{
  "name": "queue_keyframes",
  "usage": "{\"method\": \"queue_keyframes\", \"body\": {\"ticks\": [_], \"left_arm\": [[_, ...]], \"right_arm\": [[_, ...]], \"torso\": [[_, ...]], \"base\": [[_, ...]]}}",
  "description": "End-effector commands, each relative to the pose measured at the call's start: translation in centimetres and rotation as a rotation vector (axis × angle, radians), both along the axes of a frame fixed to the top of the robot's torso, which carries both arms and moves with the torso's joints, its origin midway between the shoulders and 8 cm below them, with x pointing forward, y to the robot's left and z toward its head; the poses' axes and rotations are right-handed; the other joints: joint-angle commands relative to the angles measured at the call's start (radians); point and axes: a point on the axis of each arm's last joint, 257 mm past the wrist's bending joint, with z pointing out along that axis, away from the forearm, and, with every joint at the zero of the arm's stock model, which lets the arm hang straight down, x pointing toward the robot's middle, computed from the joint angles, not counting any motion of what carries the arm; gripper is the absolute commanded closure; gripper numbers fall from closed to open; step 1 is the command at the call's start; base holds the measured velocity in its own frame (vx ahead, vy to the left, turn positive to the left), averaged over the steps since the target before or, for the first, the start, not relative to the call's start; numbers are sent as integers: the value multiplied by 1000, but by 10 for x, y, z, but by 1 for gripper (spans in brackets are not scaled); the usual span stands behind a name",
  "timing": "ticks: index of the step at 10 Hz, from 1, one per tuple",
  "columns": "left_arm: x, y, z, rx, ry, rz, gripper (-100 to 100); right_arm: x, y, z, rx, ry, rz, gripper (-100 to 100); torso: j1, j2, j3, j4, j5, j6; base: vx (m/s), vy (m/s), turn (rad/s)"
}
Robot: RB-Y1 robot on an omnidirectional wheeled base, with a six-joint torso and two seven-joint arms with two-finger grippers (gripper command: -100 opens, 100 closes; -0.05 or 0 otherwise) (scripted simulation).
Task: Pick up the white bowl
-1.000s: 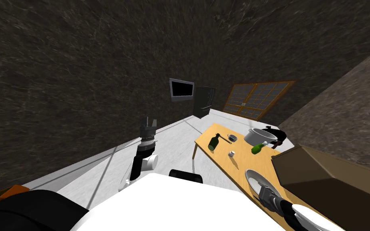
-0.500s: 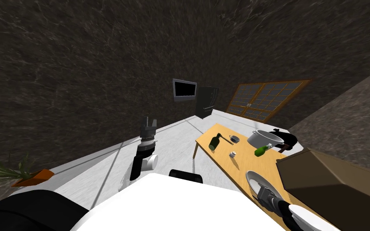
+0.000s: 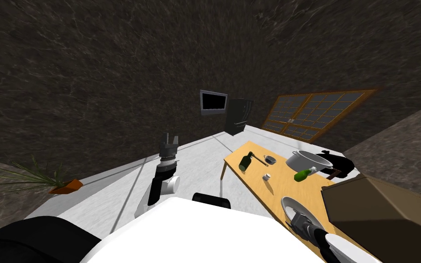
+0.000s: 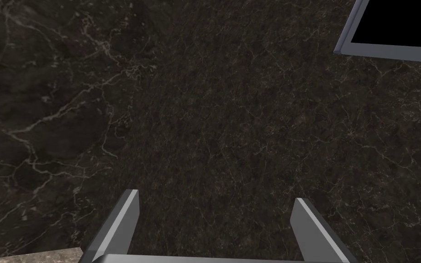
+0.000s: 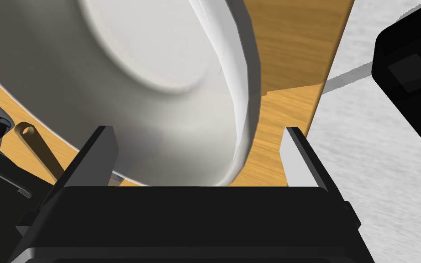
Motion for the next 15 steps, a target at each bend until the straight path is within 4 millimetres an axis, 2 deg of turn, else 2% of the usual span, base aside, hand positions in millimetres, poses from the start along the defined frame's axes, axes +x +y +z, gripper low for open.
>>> {"method": "queue_keyframes", "body": {"ticks": [1,2,6,7,8,15], "left_arm": [[0,0,0,0,0,0,0],[0,0,0,0,0,0,0],[0,0,0,0,0,0,0],[0,0,0,0,0,0,0],[0,0,0,0,0,0,0],[0,0,0,0,0,0,0]], "right_arm": [[0,0,0,0,0,0,-100],[0,0,0,1,-2,-5,100],[0,1,0,4,-3,-8,100],[0,1,0,5,-3,-8,0],[0,-4,1,4,7,5,100],[2,-12,4,16,24,55,100]], "torso": [[0,0,0,0,0,0],[1,-1,-1,0,0,0],[2,-4,-2,-1,1,-1],[3,-4,-2,-1,2,-1],[3,-4,-2,-1,2,-1],[7,-6,-3,-1,5,-3]], "base": [[-21,-7,10],[0,0,0],[0,0,0],[0,0,0],[54,25,-196],[62,34,-111]]}}
